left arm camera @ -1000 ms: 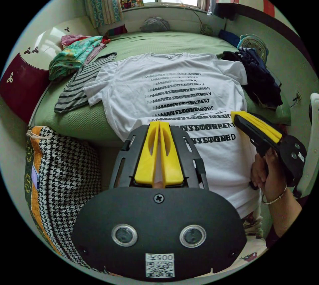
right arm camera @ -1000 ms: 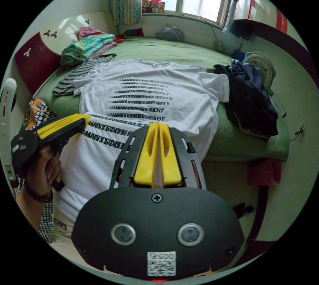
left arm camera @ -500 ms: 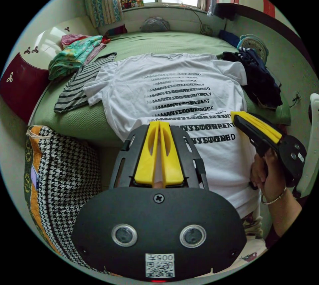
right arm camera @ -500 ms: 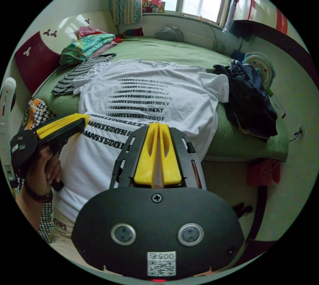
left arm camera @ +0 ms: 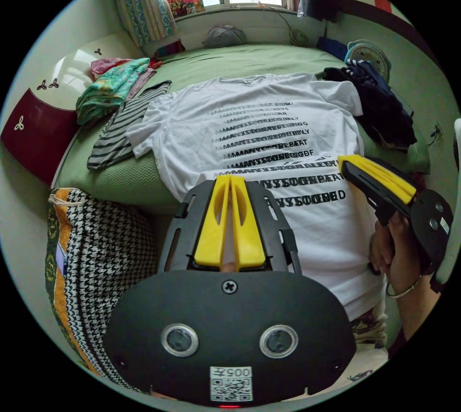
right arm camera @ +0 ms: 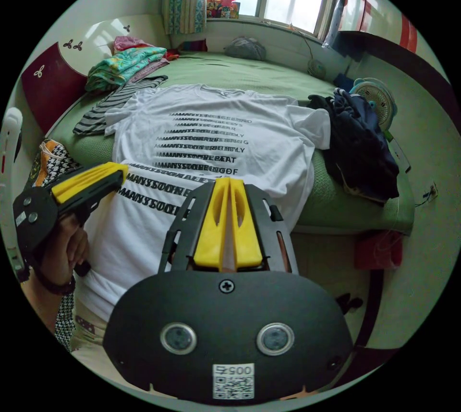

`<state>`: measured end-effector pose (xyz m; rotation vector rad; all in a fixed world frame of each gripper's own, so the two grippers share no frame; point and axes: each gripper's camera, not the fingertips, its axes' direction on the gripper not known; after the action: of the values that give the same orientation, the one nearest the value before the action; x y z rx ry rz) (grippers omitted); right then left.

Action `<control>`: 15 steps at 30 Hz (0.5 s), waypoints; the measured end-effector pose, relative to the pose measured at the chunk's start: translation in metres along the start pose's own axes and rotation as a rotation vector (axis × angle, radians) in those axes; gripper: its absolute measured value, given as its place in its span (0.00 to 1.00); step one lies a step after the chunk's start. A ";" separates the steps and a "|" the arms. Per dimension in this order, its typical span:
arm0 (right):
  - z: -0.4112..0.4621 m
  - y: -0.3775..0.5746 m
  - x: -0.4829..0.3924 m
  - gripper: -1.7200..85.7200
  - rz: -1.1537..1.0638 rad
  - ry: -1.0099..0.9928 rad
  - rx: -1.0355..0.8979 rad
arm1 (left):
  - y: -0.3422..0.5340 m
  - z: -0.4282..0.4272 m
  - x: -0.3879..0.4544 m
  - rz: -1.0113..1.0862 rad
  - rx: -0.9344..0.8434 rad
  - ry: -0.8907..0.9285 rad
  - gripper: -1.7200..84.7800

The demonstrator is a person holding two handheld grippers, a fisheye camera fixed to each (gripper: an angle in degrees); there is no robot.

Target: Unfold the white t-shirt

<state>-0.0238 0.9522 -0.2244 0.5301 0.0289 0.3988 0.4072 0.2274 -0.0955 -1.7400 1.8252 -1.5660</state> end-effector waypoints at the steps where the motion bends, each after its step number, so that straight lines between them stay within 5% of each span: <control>1: 0.000 0.000 0.000 0.01 0.000 -0.001 0.000 | 0.000 0.000 0.000 -0.001 0.001 0.003 0.01; 15: 0.000 -0.003 -0.006 0.01 0.002 0.001 0.001 | -0.002 -0.001 -0.004 -0.003 0.001 0.009 0.01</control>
<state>-0.0283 0.9478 -0.2258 0.5313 0.0295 0.4011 0.4087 0.2317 -0.0954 -1.7391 1.8259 -1.5779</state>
